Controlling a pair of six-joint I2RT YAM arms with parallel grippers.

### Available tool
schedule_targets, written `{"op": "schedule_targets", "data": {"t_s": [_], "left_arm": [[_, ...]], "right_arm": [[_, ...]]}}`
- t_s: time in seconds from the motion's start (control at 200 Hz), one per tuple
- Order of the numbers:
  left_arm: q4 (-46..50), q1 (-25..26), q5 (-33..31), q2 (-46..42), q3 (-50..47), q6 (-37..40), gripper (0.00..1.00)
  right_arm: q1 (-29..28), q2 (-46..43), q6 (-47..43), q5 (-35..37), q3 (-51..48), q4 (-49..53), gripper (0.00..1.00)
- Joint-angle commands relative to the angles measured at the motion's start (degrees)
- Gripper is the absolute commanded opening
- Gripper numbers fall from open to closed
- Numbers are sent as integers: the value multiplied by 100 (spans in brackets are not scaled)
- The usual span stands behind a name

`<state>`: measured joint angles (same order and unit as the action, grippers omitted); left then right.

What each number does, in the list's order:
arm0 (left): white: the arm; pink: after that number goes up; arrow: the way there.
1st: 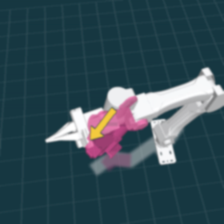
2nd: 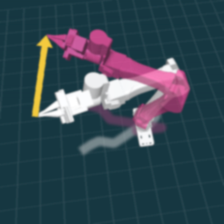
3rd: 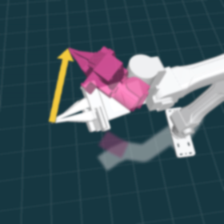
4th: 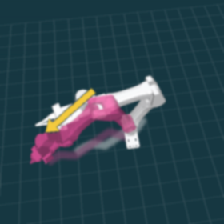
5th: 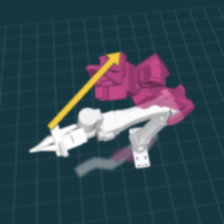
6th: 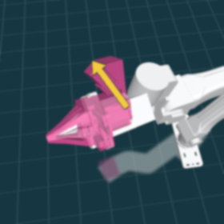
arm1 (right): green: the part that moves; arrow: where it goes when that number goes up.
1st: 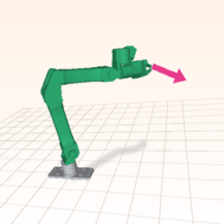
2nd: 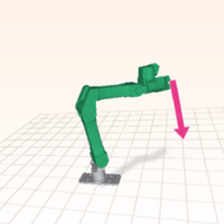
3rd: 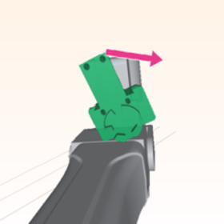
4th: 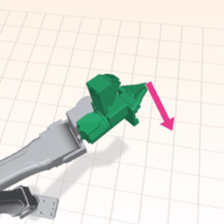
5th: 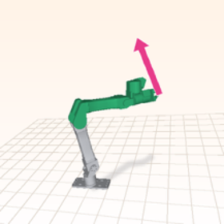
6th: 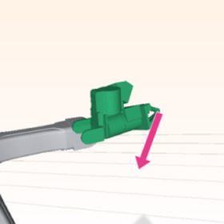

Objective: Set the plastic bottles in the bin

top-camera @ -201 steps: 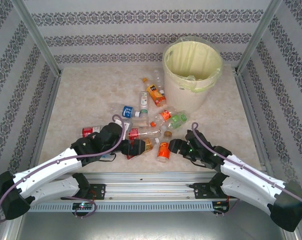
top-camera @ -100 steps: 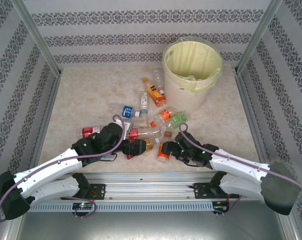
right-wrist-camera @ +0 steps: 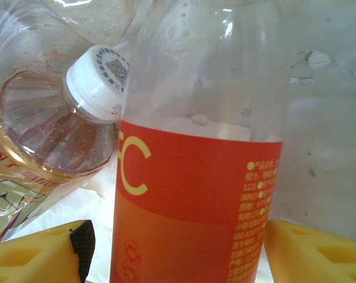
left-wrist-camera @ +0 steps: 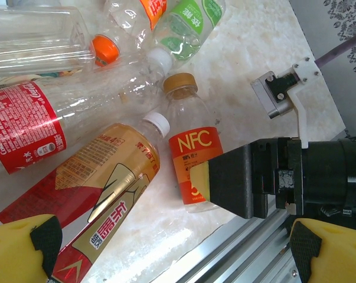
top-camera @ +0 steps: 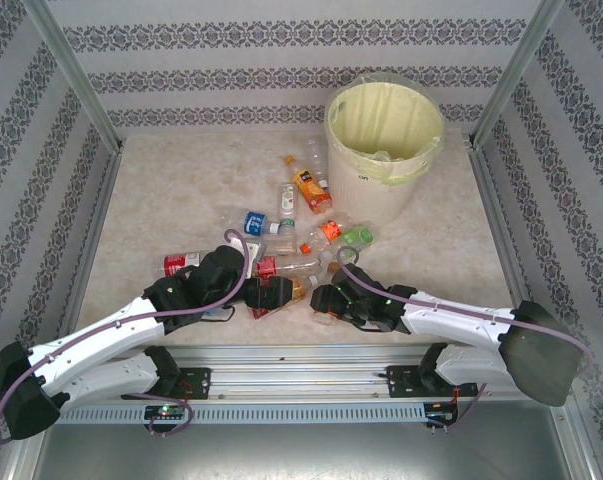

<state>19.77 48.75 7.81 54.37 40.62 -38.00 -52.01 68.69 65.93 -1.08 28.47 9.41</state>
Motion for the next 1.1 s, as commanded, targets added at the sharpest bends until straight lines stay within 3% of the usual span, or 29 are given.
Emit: {"op": "schedule_targets", "data": {"t_s": [0.0,0.5,0.704,0.844,1.094], "left_arm": [[-241,82,-132,-13,-34,-85,100],[-386,99,151,44,106,-41,100],[-1044,99,240,-152,-10,-313,100],[-965,99,232,-196,88,-254,100],[-1221,99,238,-141,36,-334,100]], "right_arm": [[-46,-11,128,359,40,-45,74],[127,-555,-162,603,-145,440,56],[162,-1248,-817,1061,202,1421,55],[260,-1758,-1399,1265,564,1985,53],[568,-2028,-2597,1427,1677,2886,52]]}}
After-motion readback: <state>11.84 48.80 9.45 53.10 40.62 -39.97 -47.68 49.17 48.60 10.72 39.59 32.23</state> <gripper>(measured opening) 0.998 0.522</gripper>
